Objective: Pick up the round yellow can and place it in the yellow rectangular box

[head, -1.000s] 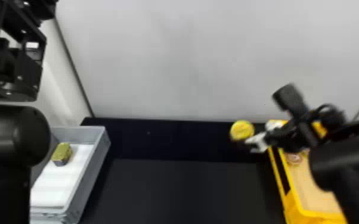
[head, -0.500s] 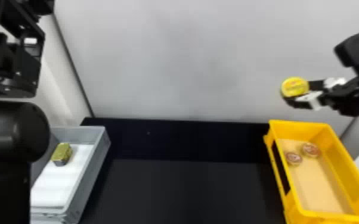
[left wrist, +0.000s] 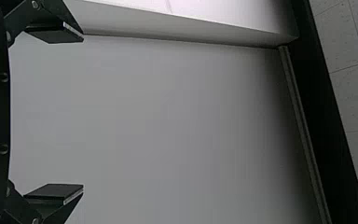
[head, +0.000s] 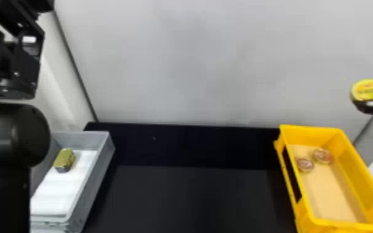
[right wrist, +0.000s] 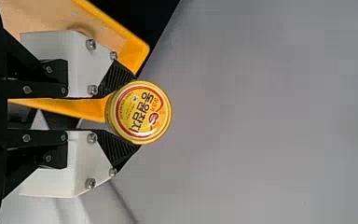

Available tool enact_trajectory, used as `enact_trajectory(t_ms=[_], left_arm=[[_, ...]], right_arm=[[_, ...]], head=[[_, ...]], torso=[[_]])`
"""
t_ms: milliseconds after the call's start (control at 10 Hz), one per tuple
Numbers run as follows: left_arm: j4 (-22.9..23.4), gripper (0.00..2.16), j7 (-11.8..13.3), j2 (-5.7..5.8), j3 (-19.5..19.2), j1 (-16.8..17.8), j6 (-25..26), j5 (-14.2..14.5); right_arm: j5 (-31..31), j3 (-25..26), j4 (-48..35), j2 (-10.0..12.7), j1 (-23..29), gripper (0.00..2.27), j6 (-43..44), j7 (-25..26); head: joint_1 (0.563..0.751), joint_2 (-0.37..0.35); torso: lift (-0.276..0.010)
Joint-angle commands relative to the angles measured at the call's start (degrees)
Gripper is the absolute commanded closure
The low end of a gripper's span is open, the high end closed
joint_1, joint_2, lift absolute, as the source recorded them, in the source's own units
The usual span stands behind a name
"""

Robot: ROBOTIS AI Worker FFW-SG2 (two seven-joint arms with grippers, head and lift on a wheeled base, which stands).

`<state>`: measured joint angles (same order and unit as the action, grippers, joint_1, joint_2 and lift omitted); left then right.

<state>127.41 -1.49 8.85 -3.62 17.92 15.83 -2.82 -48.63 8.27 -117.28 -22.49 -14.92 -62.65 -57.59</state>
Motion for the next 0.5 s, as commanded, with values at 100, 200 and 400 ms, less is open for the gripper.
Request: enact_trajectory(t_ms=[100, 200, 400], left_arm=[[-0.06, 0.14, 0.00, 0.21, 0.02, 0.01, 0.00, -0.08], [0.03, 0.14, 0.00, 0.30, 0.02, 0.01, -0.09, -0.08], [0.03, 0.14, 0.08, 0.47, -0.07, 0.01, -0.09, -0.08]], right_arm=[[-0.09, 6.23, 4.07, 0.26, 3.93, 0.93, 2.33, 1.23], [1.59, 7.28, 6.01, 0.78, 4.90, 0.93, 3.91, 3.07], [9.76, 8.87, 10.84, 1.22, 6.22, 0.93, 5.49, 8.97]], head=[[0.663, 0.054], [0.663, 0.054], [0.663, 0.054]], torso=[[0.010], [0.010], [0.010]])
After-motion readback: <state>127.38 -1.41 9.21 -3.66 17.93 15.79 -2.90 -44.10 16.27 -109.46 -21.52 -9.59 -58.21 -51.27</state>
